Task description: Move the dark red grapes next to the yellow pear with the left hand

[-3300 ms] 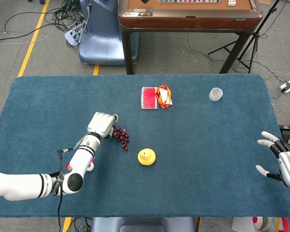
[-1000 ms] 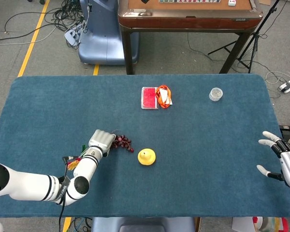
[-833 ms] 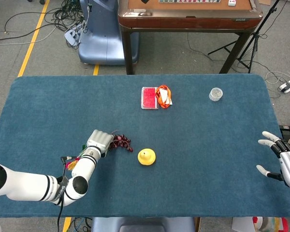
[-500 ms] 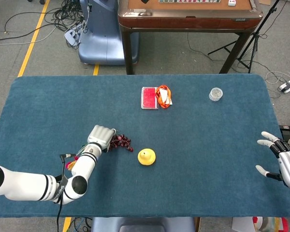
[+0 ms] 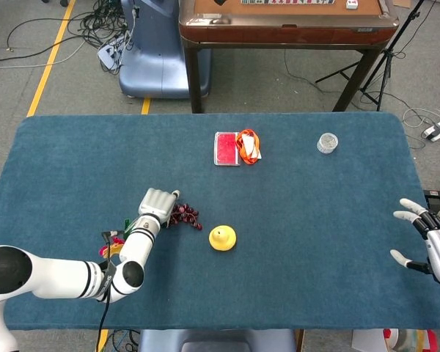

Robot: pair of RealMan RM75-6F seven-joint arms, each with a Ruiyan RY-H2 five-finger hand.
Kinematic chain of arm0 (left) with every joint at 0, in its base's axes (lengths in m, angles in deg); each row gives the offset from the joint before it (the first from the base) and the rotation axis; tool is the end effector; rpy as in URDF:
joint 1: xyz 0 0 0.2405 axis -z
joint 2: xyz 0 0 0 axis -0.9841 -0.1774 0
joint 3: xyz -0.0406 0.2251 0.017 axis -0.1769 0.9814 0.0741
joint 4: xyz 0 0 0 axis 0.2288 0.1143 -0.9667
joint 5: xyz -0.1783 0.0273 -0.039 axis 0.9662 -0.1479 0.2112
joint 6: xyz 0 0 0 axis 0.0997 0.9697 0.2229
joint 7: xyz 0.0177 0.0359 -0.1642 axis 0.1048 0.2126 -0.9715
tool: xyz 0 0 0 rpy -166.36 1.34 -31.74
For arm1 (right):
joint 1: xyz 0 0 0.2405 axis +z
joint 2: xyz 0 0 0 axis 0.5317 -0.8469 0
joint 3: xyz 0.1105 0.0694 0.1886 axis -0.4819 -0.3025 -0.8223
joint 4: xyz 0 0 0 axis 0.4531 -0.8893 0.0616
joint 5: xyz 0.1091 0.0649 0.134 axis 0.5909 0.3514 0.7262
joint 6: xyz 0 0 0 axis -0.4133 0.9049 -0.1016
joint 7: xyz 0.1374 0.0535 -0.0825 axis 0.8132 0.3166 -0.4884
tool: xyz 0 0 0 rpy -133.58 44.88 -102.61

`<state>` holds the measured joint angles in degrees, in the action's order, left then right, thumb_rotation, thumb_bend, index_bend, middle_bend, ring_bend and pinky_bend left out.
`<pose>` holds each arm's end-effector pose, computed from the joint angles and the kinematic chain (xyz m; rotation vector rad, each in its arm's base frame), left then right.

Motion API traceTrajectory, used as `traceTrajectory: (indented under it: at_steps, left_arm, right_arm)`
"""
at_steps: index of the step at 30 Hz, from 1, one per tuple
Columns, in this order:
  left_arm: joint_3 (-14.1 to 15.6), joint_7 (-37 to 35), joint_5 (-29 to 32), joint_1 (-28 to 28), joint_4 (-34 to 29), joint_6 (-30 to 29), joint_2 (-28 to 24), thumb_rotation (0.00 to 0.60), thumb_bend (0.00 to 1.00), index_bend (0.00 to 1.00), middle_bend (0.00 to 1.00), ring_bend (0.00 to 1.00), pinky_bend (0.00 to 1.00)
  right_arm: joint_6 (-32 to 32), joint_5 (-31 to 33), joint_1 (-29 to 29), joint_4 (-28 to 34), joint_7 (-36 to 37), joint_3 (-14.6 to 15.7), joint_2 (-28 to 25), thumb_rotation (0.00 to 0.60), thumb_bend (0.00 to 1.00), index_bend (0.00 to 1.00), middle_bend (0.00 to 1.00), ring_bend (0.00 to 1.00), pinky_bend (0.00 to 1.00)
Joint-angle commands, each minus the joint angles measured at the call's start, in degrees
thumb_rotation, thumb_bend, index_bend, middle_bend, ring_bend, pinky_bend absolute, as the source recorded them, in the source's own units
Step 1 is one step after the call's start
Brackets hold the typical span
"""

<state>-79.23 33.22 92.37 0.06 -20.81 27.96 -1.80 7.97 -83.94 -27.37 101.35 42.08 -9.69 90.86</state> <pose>-0.0660 0.3718 -0.0123 -1.9574 -0.9161 -0.2156 -0.2802 -0.2037 0.2088 1.3677 -0.9623 0.9845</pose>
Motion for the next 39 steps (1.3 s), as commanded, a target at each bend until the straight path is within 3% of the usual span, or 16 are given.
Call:
traceTrajectory:
  at_steps: [1, 13, 39]
  left_arm:
    - [0.92, 2.29, 2.62, 0.82, 1.32, 0.81, 0.79, 0.600, 0.55, 0.12, 1.00, 1.00, 1.00]
    - [0.27, 3.28, 5.45, 0.96, -2.48, 1.19, -1.76, 0.600, 0.55, 0.17, 1.00, 1.00, 1.00]
    - [3.30, 3.70, 6.94, 0.92, -9.67, 2.23, -8.01, 0.600, 0.55, 0.29, 1.00, 1.00, 1.00]
  right_arm:
    - [0.05, -0.02, -0.04, -0.06, 0.22, 0.00, -0.10, 0.600, 0.11, 0.29, 0.17, 0.17, 0.31]
    - [-0.29, -0.14, 0.09, 0.07, -0.35, 0.14, 0.09, 0.600, 0.11, 0.29, 0.17, 0.17, 0.31]
    - [-0.32, 0.05, 0.01, 0.10, -0.69, 0.11, 0.17, 0.600, 0.11, 0.29, 0.17, 0.17, 0.31]
